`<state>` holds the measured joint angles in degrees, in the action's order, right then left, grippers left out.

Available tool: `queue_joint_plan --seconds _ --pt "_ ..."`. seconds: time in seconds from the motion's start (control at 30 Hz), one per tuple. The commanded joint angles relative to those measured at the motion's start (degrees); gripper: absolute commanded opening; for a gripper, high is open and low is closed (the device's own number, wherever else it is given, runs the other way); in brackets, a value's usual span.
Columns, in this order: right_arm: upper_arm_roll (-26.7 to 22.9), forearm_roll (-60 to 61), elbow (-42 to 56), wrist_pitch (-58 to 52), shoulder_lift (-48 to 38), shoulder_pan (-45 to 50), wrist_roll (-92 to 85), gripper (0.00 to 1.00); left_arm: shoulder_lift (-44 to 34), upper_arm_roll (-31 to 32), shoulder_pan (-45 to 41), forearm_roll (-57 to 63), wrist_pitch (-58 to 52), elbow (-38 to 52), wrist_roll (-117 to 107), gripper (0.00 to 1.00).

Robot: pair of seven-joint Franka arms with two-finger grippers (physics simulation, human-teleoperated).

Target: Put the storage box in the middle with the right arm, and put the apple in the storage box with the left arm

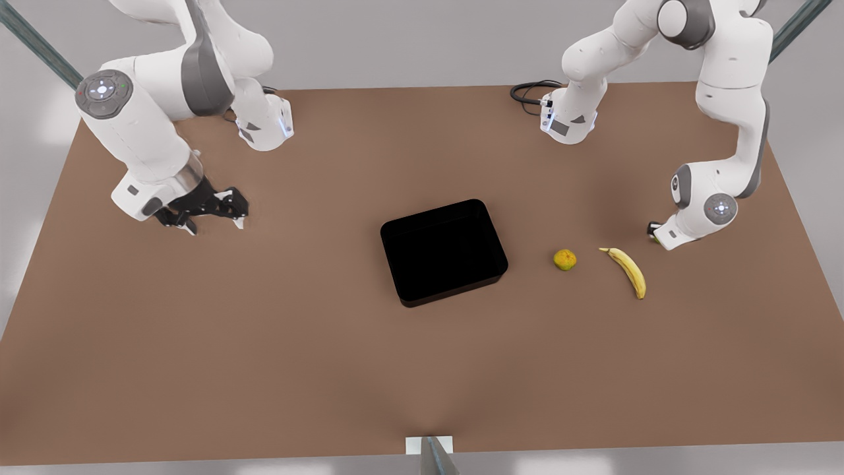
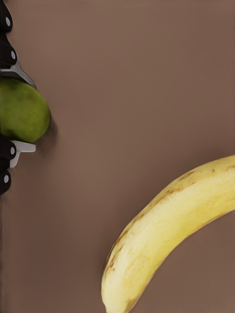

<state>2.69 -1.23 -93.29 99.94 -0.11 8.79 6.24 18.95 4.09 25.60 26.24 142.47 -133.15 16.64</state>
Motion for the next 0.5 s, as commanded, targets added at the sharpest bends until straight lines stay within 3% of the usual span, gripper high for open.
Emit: queue_joint_plan --seconds 0.0,0.17,0.23,0.3,0.47 --pt "0.03 0.0 0.13 -0.01 0.11 1.84 0.0 1.0 -0.31 0.13 0.07 -11.03 -0.35 -0.01 0.59 0.61" --pt "0.03 -1.41 1.71 -3.35 4.68 2.1 0.62 1.0 -2.78 2.33 0.07 -13.23 -2.03 0.08 -1.79 0.63" --pt "0.12 -7.82 4.96 -3.0 7.58 5.01 1.67 1.0 -3.74 3.56 0.07 -14.63 -2.9 0.26 -2.93 0.65" --pt "-0.58 -4.84 5.93 -3.26 7.59 4.04 5.19 1.0 -4.97 4.96 -0.02 -15.77 -3.34 0.43 -4.07 0.64" --pt "-0.06 -2.11 6.98 -3.26 7.94 2.02 4.75 1.0 -9.98 13.93 -0.11 -23.07 -7.12 0.52 -11.81 0.64"
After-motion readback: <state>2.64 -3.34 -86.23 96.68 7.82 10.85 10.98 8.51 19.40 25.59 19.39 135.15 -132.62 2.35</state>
